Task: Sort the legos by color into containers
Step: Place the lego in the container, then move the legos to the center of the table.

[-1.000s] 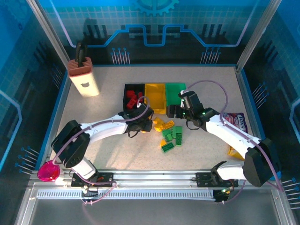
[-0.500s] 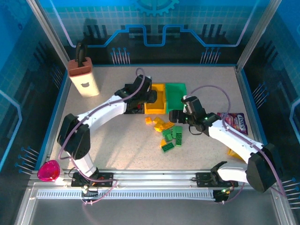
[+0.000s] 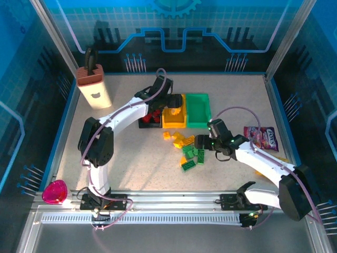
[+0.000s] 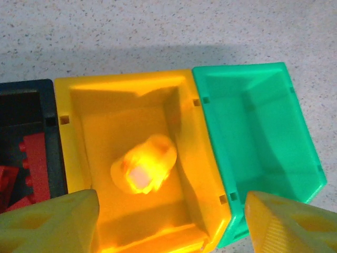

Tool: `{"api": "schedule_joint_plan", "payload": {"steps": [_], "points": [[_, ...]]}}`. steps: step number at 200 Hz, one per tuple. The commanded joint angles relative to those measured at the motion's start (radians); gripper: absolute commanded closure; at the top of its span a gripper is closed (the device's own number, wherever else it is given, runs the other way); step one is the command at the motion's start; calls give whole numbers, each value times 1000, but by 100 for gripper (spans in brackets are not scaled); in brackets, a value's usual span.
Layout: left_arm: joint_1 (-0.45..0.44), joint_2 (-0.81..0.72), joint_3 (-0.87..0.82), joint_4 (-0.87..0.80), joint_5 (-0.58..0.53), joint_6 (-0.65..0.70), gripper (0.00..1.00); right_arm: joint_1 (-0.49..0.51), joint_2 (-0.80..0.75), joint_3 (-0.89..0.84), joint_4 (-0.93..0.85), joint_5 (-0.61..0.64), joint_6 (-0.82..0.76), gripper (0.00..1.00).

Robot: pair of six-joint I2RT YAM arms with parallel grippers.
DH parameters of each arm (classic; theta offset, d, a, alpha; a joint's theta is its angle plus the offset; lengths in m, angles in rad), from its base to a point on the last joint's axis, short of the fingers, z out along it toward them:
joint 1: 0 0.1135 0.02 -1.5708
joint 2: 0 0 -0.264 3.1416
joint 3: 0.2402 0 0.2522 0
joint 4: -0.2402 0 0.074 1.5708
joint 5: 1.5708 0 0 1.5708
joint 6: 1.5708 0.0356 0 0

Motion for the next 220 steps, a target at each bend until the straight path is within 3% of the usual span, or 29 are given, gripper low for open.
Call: {"api": "schedule_joint_plan", "payload": {"steps": [1, 48, 105, 178, 220], "points": [[-4, -85, -14, -3, 28, 0, 26, 6, 19, -12, -15, -13, 25, 16], [-10, -282, -213, 67, 21, -16, 26, 9, 97, 3, -19, 1, 31, 27], [-10, -424, -401, 72, -28, -26, 26, 30, 229, 54, 14, -20, 45, 22], [-9, -477, -484, 69, -77, -20, 26, 46, 337, 123, -41, 54, 62, 26], [-8, -477, -501, 78, -75, -25, 26, 48, 265, 99, -40, 58, 74, 27]]}}
